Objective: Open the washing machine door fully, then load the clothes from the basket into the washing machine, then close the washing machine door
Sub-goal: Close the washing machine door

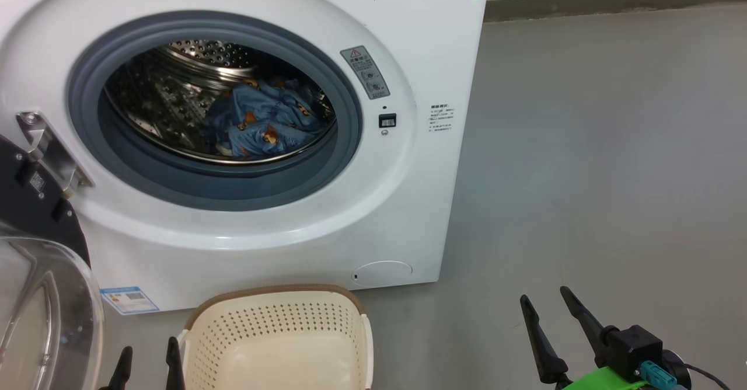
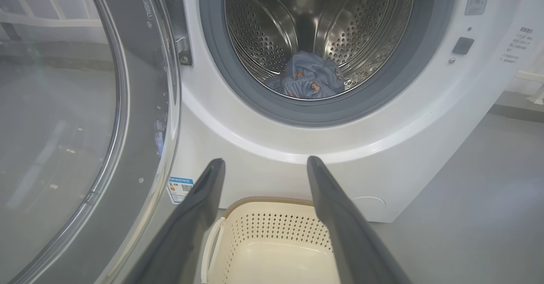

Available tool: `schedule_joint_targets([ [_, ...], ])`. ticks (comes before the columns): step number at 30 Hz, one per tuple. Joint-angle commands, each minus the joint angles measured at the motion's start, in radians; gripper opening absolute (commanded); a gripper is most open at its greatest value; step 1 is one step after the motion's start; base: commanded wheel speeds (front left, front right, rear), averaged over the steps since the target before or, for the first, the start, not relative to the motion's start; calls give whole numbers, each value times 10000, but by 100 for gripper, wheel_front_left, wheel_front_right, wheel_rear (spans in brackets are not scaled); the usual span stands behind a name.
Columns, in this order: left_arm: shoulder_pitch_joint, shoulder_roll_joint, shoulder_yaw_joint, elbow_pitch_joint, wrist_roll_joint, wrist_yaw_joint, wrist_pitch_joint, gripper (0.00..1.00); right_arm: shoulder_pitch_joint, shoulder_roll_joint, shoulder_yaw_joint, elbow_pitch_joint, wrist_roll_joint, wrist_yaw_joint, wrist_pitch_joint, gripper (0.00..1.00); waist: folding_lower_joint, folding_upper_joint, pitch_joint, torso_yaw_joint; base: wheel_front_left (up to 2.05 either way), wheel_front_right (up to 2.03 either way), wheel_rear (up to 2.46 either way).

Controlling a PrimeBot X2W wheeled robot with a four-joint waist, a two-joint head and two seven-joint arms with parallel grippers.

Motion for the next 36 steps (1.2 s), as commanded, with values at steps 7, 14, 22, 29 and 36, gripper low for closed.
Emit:
schedule_joint_targets([
  [7,-194,56,301,-229,117,-1,-65,100,-351,-64,262,-171,-93,62,-49,100,0,0,-27,-9,0,0,0],
  [14,-173,56,326,-235,203,44,-65,100,-344,-64,276,-160,-81,62,-49,100,0,0,-28,-54,-5,5,0],
  [22,-165,55,342,-210,216,44,-65,100,-310,-64,284,-175,-48,62,-49,100,0,0,-23,-55,-86,86,0],
  [29,-198,55,338,-209,202,23,-65,100,-327,-64,270,-175,-37,62,-49,100,0,0,14,-40,-182,182,0],
  [36,-211,55,335,-167,226,31,-65,100,-326,-64,250,-158,-20,62,-49,100,0,0,10,-44,-149,149,0],
])
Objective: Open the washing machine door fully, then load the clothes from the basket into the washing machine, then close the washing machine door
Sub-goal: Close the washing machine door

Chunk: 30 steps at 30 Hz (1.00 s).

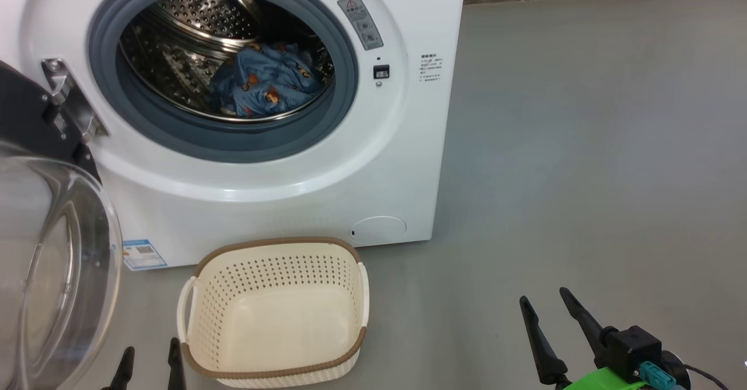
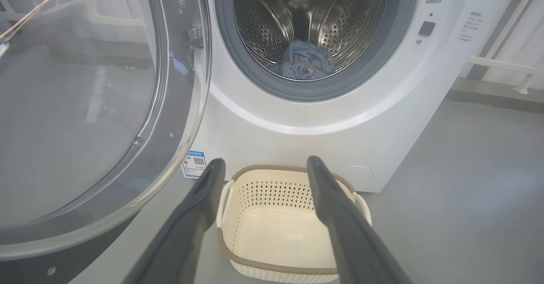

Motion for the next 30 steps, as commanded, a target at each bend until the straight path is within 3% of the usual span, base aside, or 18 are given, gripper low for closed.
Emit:
schedule_joint_targets([
  [1,-219,57,334,-192,123,30,-65,100,-321,-64,238,-201,-13,62,-49,100,0,-1,-6,-3,-98,98,0],
  [20,-183,56,325,-200,101,56,-65,100,-240,-64,194,-229,46,62,-49,100,0,-1,-61,85,-16,16,0],
  [30,-158,55,315,-180,120,61,-65,100,-236,-64,151,-222,-36,62,-49,100,0,-1,-107,828,0,0,0],
])
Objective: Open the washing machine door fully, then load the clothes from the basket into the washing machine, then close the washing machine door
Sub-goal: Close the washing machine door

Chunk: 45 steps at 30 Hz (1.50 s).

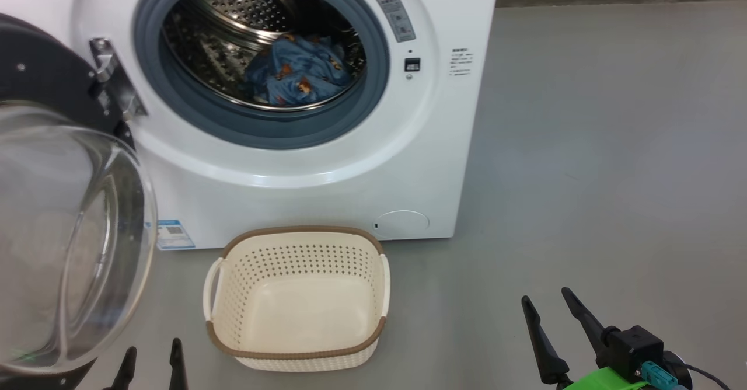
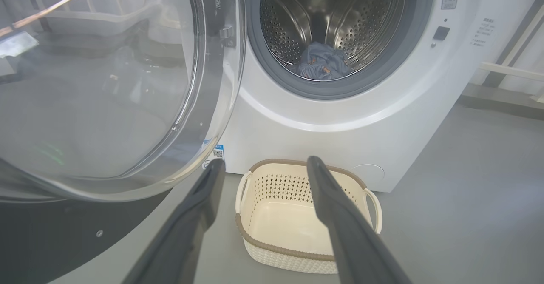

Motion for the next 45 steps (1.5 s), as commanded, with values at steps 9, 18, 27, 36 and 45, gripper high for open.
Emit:
schedule_joint_targets([
  [9,-117,57,408,-205,180,157,-65,100,-362,-102,274,-178,-69,62,-49,100,-1,0,-188,1547,0,0,0],
  [18,23,57,456,-256,227,238,-65,100,-350,-116,343,-152,-1,62,-49,100,-1,0,-403,2686,0,0,0],
  [27,126,79,487,-322,276,278,-65,100,-317,-113,382,-126,71,62,-49,100,-1,0,-569,3454,0,0,0],
  [36,166,154,496,-357,275,295,-65,100,-294,-102,468,-106,122,62,-49,100,-1,0,-660,3829,0,0,0],
  [45,209,199,544,-445,224,358,-65,100,-390,-88,582,-75,139,62,-49,100,-1,0,-626,3957,0,0,0],
])
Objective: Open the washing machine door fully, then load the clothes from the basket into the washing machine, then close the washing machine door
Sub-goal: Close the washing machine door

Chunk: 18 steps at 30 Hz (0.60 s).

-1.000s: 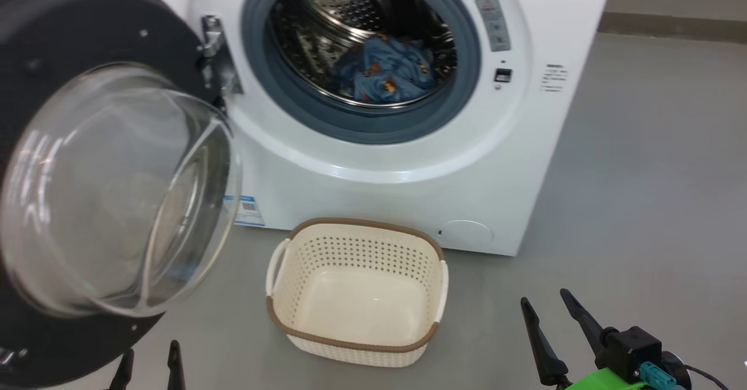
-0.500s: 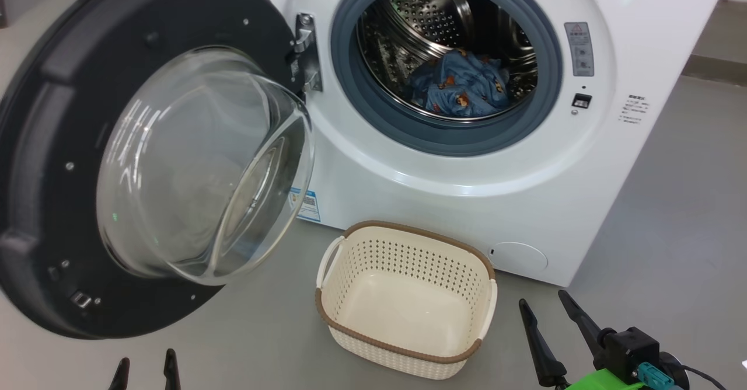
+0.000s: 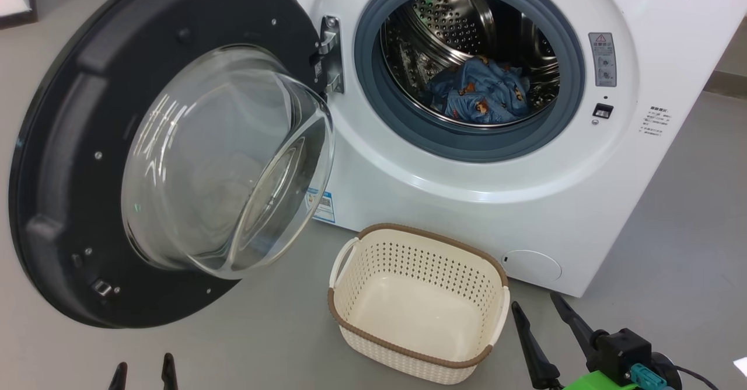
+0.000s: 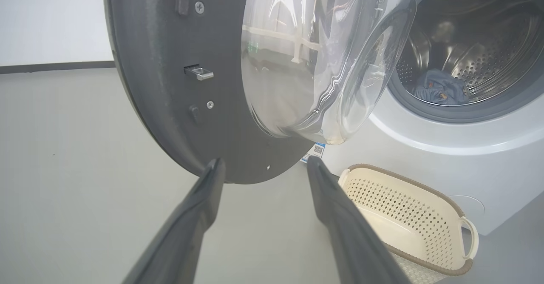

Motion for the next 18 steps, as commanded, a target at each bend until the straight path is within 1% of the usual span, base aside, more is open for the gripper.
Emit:
schedule_joint_targets([
  [1,-228,166,367,-305,36,89,-65,100,-408,-43,263,-192,111,62,-49,100,0,0,26,23,0,0,0],
  [4,-240,184,402,-329,15,107,-65,100,-457,-41,298,-169,123,62,-49,100,0,0,57,50,0,0,0],
  [5,-239,189,418,-333,3,112,-65,64,-472,-40,307,-160,128,62,-49,100,0,0,67,58,0,0,0],
  [6,-234,192,442,-330,-14,122,-65,40,-486,-39,315,-153,133,62,-49,100,0,0,76,66,0,0,0],
  [7,-225,192,483,-319,-51,135,-65,4,-499,-38,324,-147,139,62,-49,100,0,0,84,73,0,0,0],
  [8,-222,192,534,-314,-97,148,-65,0,-510,-37,331,-142,145,62,-49,100,0,0,91,80,0,0,0],
  [14,-222,224,847,-329,-333,189,-65,0,-544,-34,350,-116,166,62,-49,100,0,0,125,110,0,0,0],
  [18,-286,300,1271,-357,-680,194,-65,0,-546,-31,375,-93,177,62,-49,100,0,0,143,126,0,0,0],
])
